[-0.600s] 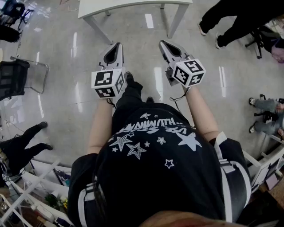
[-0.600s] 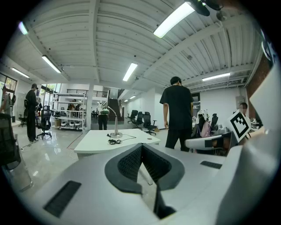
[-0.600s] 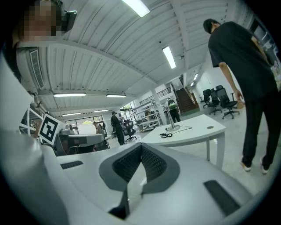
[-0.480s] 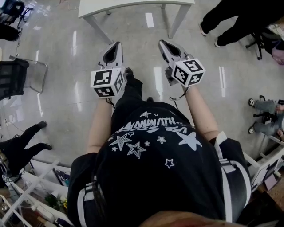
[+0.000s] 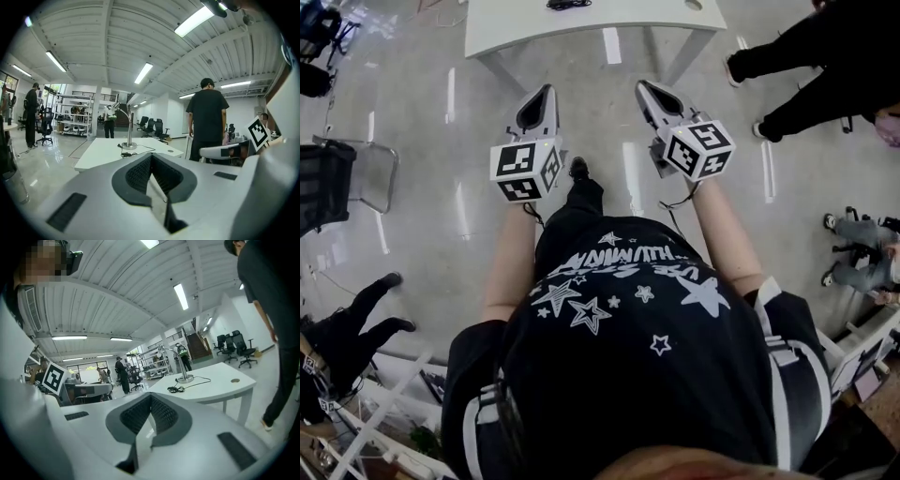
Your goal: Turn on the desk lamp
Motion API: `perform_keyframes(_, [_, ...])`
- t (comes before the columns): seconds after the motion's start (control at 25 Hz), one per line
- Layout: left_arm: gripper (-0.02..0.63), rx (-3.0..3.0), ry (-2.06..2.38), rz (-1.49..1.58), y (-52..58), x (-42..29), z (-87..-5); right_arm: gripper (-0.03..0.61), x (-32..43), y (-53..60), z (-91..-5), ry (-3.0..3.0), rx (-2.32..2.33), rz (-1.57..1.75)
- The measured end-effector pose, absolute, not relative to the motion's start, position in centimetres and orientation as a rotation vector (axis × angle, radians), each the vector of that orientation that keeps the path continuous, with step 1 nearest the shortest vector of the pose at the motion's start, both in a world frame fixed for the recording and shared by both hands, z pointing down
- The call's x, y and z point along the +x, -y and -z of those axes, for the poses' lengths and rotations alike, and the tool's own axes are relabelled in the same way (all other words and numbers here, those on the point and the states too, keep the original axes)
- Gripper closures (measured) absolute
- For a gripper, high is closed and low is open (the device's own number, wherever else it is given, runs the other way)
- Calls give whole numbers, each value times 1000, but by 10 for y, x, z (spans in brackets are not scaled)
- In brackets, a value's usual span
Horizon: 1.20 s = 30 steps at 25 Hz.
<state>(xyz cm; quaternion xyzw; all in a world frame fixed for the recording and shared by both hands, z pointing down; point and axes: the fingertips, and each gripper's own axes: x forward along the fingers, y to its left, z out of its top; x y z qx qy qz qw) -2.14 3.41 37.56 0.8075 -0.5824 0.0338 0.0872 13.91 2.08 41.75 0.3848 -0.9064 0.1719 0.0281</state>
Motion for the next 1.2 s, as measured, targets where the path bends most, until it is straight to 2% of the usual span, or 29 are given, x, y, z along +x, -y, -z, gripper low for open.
perform_keyframes(0.6, [604,2475,1614,-80,97,-93,-368,574,58,104,-400,2736,1264,-512])
perform_keyframes(1.2, [604,2508,1517,-134,165,-113,-386,574,29,168,-413,2685,1317,-561])
